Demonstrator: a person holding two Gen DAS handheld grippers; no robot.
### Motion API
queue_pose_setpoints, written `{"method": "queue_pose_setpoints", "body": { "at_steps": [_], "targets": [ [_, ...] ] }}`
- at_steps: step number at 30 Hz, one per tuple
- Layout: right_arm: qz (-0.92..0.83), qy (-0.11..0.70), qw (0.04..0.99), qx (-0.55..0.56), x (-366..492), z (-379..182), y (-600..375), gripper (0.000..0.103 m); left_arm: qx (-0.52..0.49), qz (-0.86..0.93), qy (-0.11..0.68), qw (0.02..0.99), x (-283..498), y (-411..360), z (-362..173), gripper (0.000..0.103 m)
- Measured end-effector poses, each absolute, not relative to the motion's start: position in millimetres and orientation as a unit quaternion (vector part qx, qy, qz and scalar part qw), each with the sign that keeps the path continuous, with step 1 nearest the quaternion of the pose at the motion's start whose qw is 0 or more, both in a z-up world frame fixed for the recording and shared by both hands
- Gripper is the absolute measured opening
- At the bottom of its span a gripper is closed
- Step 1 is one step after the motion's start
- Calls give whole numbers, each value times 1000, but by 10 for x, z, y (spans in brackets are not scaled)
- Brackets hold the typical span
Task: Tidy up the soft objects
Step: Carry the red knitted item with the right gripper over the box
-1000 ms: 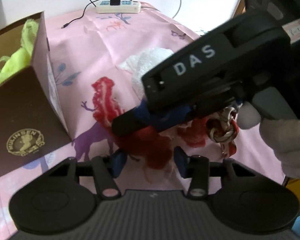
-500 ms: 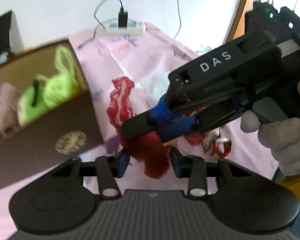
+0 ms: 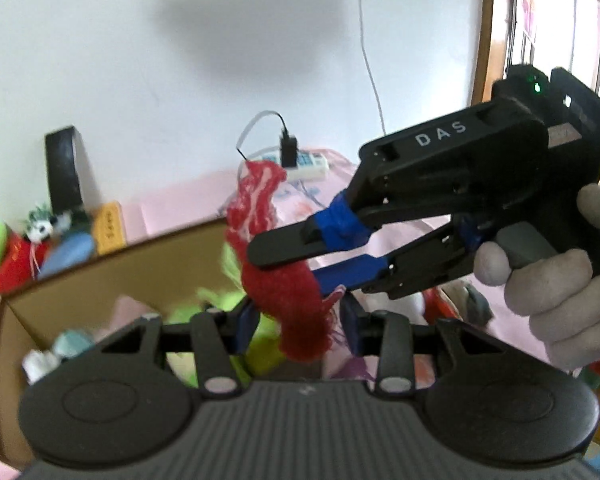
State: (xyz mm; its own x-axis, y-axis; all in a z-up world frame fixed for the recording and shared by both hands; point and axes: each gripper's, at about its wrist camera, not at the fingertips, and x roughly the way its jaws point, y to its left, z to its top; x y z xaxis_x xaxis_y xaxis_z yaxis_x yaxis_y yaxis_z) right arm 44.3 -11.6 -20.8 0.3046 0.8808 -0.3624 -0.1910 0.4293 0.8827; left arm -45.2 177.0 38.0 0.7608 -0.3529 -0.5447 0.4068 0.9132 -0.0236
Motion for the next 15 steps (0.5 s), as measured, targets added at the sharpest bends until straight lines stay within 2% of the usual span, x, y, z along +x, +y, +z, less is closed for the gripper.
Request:
{"method": "queue_pose_setpoints", "body": {
  "at_steps": [9,15],
  "targets": [
    [308,462,715,424,642,-431,182,19,-7,-212,311,927,-54,2274,299,39],
    [250,468,749,397,668,-622,287,22,-8,-205,356,912,121,2361,36,39]
  ]
}}
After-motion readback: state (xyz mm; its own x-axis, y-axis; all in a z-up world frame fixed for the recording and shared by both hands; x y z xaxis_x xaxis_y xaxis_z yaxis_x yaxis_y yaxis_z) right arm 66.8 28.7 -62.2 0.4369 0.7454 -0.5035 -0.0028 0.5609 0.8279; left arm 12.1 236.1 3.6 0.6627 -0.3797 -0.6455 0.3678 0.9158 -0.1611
